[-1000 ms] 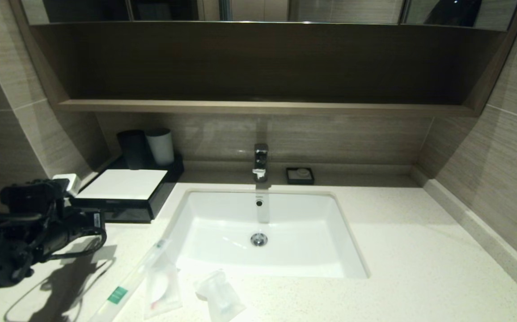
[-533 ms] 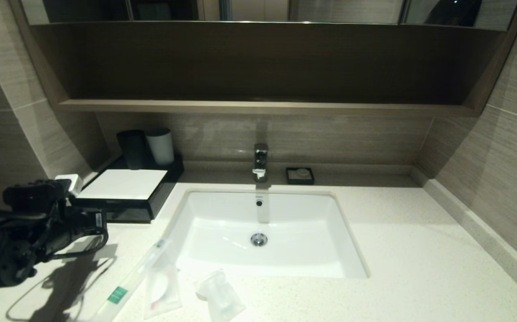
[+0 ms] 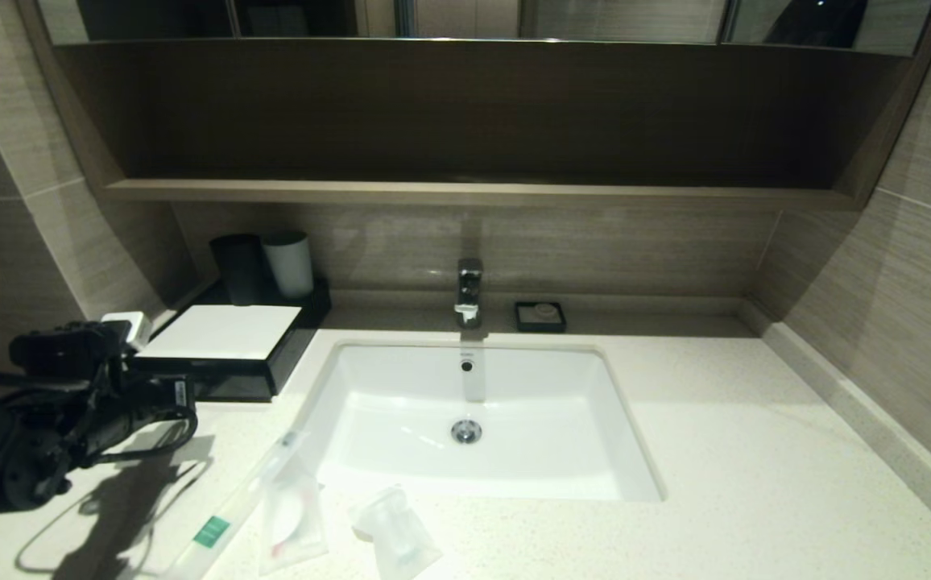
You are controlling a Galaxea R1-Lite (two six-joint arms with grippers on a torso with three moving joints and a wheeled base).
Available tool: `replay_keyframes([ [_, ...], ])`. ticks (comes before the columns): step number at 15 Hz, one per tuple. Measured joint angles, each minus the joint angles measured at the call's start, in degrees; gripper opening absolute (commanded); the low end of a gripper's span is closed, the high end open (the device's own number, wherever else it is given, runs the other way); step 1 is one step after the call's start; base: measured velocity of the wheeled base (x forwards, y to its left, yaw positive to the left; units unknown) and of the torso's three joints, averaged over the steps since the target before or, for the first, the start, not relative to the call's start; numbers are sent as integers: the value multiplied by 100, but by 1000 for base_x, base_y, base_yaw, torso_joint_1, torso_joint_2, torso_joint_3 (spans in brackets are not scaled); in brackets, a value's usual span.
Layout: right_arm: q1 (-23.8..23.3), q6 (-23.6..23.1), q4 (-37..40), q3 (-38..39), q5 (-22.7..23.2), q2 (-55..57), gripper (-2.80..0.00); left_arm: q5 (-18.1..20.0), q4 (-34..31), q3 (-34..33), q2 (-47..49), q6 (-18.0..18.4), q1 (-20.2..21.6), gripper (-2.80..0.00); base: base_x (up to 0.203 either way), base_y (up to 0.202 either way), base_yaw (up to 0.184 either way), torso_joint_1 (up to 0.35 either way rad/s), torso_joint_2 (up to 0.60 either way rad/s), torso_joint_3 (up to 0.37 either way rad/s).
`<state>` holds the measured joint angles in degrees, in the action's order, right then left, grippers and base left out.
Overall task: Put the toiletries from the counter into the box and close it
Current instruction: Open the drawer
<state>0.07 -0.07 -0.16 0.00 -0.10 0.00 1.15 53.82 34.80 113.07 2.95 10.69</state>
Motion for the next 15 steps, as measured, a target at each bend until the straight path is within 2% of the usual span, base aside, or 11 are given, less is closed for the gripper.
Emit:
replay_keyframes([
  [15,0,5,2,0,0,0,-280,-1,56,242,273,-15,0,-280,0,0,0,0,0,0],
])
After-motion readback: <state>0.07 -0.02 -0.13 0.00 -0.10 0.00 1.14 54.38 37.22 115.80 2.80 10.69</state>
